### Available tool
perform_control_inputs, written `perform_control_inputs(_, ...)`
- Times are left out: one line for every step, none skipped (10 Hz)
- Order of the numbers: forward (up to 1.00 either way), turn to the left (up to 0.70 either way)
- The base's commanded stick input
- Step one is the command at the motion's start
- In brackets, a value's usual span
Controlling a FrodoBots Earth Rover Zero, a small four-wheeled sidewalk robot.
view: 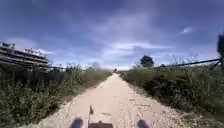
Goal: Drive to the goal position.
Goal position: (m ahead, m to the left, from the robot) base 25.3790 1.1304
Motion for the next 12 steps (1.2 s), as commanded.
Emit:
perform_control_inputs(1.0, -0.2)
perform_control_inputs(1.0, 0.0)
perform_control_inputs(1.0, -0.27)
perform_control_inputs(1.0, -0.21)
perform_control_inputs(1.0, -0.04)
perform_control_inputs(1.0, 0.0)
perform_control_inputs(1.0, -0.22)
perform_control_inputs(1.0, -0.16)
perform_control_inputs(1.0, 0.0)
perform_control_inputs(1.0, 0.0)
perform_control_inputs(1.0, -0.18)
perform_control_inputs(1.0, -0.24)
